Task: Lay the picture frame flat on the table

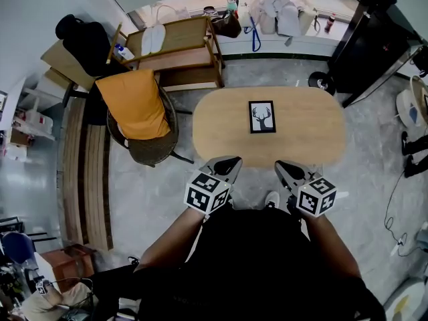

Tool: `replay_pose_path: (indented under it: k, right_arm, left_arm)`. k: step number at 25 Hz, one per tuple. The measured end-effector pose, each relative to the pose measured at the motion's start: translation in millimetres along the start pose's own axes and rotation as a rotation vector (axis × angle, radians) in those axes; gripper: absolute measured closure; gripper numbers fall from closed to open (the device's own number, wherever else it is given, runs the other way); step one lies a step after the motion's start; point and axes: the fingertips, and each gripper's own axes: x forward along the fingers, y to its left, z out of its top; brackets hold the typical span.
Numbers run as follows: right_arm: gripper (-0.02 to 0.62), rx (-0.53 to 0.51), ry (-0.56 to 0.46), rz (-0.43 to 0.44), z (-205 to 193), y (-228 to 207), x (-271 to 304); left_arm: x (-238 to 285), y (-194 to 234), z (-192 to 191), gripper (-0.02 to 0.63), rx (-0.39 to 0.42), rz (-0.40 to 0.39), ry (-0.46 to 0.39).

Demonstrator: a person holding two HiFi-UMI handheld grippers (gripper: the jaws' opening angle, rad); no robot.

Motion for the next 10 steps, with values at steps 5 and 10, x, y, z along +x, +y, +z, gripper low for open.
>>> replay_pose_path:
  k: [5,10]
  right_arm:
    - [0.595,0.014,-0.015,0.002,-1.2,4.8,7.9]
    - [0.595,0.038,-0.023,0.009,-11.9,16.5,17.5]
  left_arm:
    - [-6.5,4.2,-7.0,0.606,0.006,0.003,0.011]
    - [-17.2,13.7,-15.2,0.606,0.011,0.01,0.027]
